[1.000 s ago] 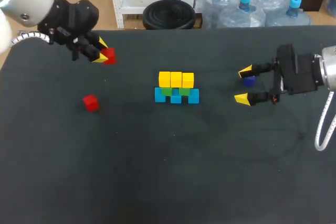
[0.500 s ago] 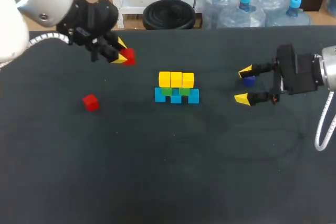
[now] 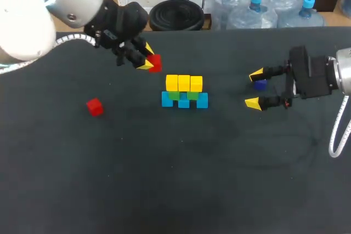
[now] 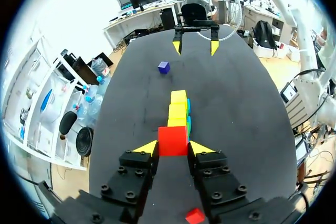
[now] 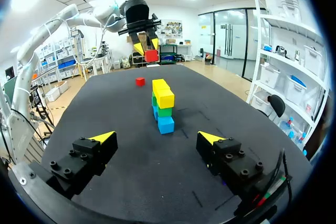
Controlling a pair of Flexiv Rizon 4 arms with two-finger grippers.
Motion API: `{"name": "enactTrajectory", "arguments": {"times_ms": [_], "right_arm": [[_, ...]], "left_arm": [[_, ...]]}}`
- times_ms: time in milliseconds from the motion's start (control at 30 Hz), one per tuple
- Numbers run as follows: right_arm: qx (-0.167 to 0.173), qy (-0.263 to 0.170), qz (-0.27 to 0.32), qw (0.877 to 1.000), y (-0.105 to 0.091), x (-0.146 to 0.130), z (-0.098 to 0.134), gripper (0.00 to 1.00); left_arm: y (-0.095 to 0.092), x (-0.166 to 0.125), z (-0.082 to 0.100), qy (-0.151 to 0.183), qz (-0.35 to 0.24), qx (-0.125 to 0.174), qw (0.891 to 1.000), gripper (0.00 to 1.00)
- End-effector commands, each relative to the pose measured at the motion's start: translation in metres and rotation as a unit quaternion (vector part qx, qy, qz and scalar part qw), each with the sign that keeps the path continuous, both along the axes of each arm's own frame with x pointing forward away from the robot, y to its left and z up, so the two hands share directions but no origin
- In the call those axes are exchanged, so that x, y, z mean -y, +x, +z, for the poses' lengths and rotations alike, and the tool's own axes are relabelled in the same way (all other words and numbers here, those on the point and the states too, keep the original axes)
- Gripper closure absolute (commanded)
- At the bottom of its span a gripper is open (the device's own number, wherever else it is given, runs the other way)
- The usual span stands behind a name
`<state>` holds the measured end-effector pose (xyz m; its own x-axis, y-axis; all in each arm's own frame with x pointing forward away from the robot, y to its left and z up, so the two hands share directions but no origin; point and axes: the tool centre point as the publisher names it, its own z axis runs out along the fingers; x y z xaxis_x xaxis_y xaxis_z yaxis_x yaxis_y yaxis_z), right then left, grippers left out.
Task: Place the blue cubes, place green cubes on the blue cubes, place the yellow cubes on the green cubes, then place the red cubes on the yellow cubes, and place purple cube on the red cubes.
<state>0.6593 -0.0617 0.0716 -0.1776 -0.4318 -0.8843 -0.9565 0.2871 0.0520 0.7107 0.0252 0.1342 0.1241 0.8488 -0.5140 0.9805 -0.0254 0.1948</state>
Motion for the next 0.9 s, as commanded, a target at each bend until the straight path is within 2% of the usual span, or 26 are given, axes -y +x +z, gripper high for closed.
{"name": "enactTrajectory", "arguments": {"times_ms": [33, 900], "right_arm": [[0.001, 0.001, 0.000, 1.000, 0.000, 0.000, -0.001, 0.00], [0.001, 0.001, 0.000, 1.000, 0.000, 0.000, -0.001, 0.00]], "left_arm": [[0.005, 0.012, 0.002, 0.011, -0.007, -0.006, 1.000, 1.00], [0.006, 0.043, -0.017, 0.006, -0.029, -0.028, 0.999, 1.00]]}}
